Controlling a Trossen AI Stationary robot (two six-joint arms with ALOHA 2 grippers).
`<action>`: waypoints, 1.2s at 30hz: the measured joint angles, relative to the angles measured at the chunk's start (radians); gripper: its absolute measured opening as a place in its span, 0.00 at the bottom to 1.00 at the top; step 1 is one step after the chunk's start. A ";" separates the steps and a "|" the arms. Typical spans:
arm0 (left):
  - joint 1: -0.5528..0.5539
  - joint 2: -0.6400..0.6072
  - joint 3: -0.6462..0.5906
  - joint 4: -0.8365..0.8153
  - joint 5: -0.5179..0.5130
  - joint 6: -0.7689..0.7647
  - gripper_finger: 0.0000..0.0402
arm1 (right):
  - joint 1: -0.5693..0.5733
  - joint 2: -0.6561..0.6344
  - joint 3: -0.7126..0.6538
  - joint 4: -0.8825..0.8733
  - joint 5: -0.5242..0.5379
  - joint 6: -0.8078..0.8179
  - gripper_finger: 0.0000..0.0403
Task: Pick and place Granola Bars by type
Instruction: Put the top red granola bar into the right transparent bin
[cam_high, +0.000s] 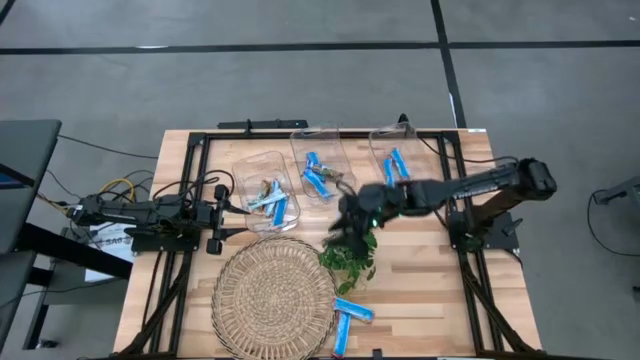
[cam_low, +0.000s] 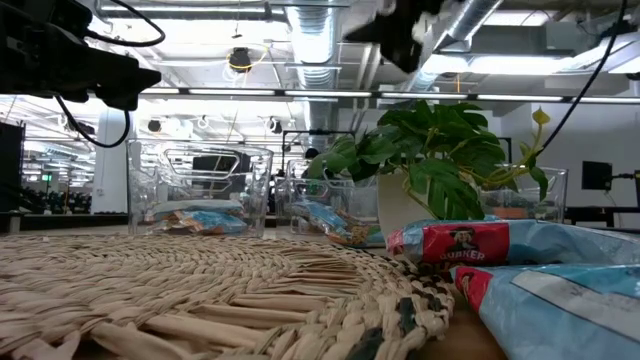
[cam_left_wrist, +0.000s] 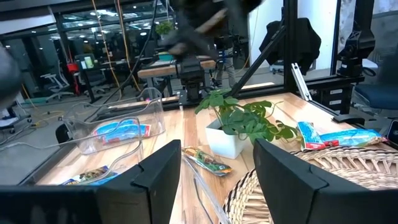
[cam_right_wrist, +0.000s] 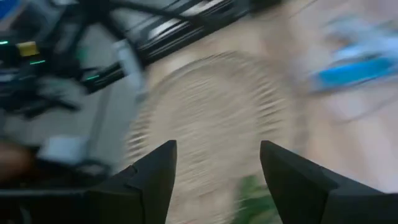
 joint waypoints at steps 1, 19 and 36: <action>0.000 0.000 0.000 0.000 0.000 0.000 0.49 | 0.030 0.003 0.000 0.007 -0.018 0.034 0.55; 0.000 0.000 0.000 0.000 0.000 0.001 0.49 | 0.376 0.170 -0.001 0.008 -0.037 0.558 0.53; 0.000 0.000 0.000 0.000 0.000 -0.006 0.49 | 0.462 0.344 -0.001 -0.100 0.013 0.613 0.44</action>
